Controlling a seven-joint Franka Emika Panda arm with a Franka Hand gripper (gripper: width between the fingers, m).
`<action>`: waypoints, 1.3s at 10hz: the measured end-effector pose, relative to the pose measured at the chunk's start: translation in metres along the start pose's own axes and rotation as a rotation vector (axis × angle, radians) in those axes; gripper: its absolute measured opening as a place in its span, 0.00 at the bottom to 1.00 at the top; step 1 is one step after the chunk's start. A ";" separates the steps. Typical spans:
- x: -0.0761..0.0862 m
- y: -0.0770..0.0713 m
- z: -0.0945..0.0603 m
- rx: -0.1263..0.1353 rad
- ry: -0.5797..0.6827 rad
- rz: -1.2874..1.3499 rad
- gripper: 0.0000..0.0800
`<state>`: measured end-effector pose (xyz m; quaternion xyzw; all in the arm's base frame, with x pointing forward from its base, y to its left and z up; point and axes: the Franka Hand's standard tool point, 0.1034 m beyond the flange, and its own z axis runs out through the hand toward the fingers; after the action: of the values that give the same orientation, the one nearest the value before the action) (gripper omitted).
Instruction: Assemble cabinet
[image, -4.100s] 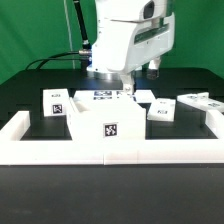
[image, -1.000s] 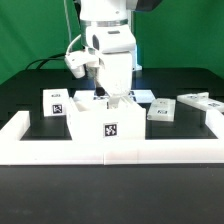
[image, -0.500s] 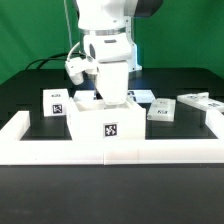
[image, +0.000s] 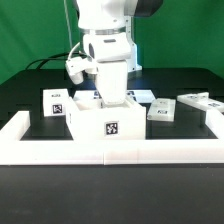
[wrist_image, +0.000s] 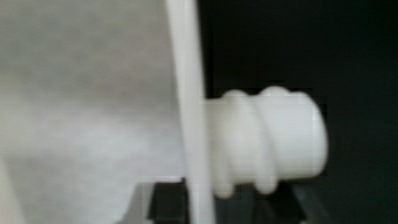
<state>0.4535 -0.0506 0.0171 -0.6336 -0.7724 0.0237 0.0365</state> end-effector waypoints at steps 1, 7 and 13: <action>0.000 0.000 0.000 0.000 0.000 0.000 0.09; -0.001 0.002 -0.001 -0.009 -0.002 0.001 0.05; 0.045 0.044 -0.003 -0.055 0.003 0.137 0.05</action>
Offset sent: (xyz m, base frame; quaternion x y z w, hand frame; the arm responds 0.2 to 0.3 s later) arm 0.0000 0.0000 0.0000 0.0000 0.0000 0.0000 1.0000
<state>0.4881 0.0022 0.0173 -0.6859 -0.7275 0.0041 0.0189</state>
